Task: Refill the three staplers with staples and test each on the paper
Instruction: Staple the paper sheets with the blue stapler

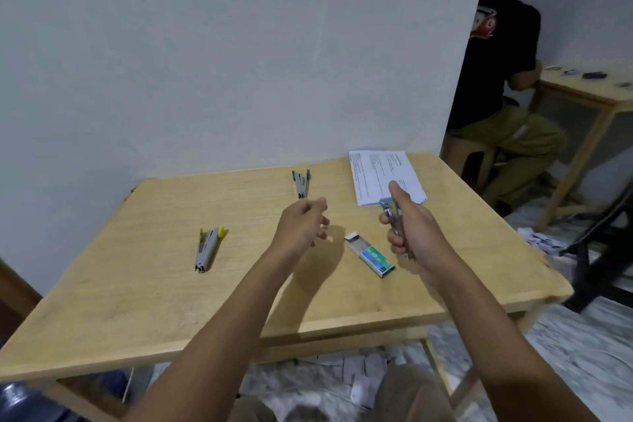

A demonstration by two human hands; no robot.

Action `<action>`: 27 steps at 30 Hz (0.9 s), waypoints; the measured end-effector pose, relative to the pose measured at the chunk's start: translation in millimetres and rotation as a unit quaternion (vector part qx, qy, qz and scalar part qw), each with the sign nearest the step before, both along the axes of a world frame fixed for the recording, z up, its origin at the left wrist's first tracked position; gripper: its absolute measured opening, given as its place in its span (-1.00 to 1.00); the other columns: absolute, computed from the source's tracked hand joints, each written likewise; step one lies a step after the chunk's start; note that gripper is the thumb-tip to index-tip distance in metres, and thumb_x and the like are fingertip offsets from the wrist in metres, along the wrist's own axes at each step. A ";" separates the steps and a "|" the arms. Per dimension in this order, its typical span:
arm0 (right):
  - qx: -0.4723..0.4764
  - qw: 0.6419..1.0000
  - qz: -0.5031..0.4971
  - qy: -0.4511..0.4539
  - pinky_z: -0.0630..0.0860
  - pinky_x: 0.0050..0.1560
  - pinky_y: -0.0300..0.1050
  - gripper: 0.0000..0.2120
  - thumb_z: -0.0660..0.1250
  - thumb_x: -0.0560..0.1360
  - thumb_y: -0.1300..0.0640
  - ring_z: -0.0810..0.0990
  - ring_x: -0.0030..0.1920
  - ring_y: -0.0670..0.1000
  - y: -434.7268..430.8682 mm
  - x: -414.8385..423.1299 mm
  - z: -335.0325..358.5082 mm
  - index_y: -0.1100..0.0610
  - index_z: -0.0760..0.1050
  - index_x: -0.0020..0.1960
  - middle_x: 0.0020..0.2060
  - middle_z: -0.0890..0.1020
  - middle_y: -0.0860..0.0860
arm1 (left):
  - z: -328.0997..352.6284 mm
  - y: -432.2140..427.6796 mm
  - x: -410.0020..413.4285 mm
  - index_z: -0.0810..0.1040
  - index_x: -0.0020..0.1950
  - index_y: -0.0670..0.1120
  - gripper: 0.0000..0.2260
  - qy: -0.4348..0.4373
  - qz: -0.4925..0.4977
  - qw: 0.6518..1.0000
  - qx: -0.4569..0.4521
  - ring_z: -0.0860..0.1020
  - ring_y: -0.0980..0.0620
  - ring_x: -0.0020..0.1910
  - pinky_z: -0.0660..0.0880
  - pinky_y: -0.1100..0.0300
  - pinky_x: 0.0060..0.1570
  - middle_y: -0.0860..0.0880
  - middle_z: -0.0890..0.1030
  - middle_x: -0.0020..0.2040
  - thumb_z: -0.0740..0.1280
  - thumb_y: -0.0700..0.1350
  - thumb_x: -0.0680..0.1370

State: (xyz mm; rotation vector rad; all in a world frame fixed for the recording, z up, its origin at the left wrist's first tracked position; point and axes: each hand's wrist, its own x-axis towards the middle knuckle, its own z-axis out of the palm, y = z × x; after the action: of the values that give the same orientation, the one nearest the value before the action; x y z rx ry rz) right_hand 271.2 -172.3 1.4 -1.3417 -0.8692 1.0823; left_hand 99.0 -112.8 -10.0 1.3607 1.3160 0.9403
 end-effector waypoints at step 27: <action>-0.068 0.983 -0.157 -0.069 0.27 -0.44 -0.14 -0.68 0.37 0.51 -0.17 0.27 -0.47 -0.05 52.3 128.9 -25.2 0.10 0.52 -0.07 -0.44 0.34 0.01 | 0.0 138.3 118.5 0.62 -0.04 -0.17 -0.83 -0.031 -0.046 0.997 -0.053 0.62 0.00 -0.30 0.60 0.21 -0.29 -0.12 0.68 -0.16 0.32 -0.09 0.60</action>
State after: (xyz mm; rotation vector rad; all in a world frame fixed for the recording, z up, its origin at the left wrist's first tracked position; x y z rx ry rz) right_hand 400.1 -120.0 -23.8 -1.6221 -0.6613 0.8213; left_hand 217.5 25.6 -10.0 1.2898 1.2291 0.8330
